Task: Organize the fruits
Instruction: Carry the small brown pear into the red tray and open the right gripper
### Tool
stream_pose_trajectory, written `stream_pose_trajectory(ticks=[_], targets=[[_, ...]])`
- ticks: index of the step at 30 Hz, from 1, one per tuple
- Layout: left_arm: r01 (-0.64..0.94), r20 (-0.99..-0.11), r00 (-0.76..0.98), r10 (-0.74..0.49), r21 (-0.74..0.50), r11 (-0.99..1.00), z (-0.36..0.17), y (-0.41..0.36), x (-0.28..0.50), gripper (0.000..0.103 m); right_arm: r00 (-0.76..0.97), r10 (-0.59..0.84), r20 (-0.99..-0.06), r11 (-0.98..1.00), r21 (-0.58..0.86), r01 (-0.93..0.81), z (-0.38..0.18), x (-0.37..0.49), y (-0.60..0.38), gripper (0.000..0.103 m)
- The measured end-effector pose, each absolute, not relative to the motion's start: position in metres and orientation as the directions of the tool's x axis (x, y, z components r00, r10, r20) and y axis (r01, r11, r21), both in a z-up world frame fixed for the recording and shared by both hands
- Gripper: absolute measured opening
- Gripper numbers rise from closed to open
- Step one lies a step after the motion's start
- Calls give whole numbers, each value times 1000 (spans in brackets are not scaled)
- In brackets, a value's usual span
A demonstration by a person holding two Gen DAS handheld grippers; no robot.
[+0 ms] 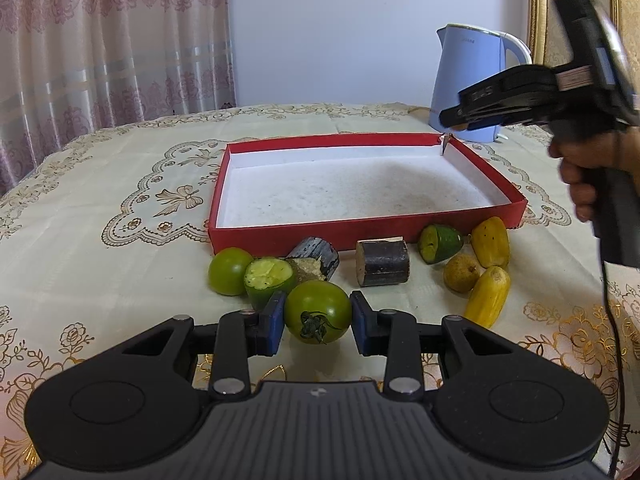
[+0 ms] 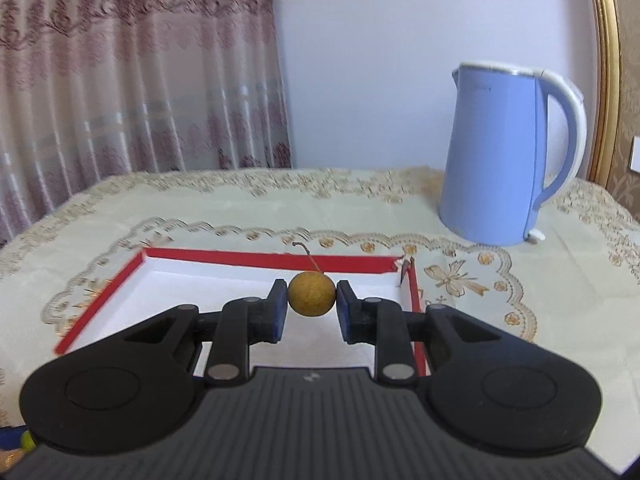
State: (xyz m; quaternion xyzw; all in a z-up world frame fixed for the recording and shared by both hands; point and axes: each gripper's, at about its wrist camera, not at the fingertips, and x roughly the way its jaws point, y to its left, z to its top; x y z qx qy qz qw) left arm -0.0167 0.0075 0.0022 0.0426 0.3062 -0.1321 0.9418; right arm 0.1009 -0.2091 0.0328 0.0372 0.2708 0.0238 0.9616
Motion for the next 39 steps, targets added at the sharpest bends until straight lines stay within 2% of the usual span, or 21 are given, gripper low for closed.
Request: stream_pose_trajectory(ticks=[12, 24, 29, 32, 35, 39], targets=[[276, -587, 779, -220, 7, 961, 2, 8, -16, 33, 789, 20, -615, 996, 82, 39, 4, 148, -226, 25], [274, -587, 779, -221, 2, 962, 3, 10, -15, 33, 752, 5, -659, 994, 85, 68, -10, 171, -231, 25], [274, -586, 780, -219, 5, 962, 3, 9, -16, 33, 762, 26, -647, 991, 117, 66, -4, 165, -233, 27], [278, -586, 779, -225, 1, 961, 3, 10, -16, 33, 774, 23, -632, 993, 107, 58, 1, 157, -232, 36], [280, -583, 780, -227, 0, 960, 4, 9, -17, 33, 795, 25, -606, 992, 114, 55, 7, 144, -233, 36], [280, -574, 786, -231, -3, 960, 8, 11, -20, 33, 843, 82, -531, 980, 199, 30, 16, 102, -234, 36]])
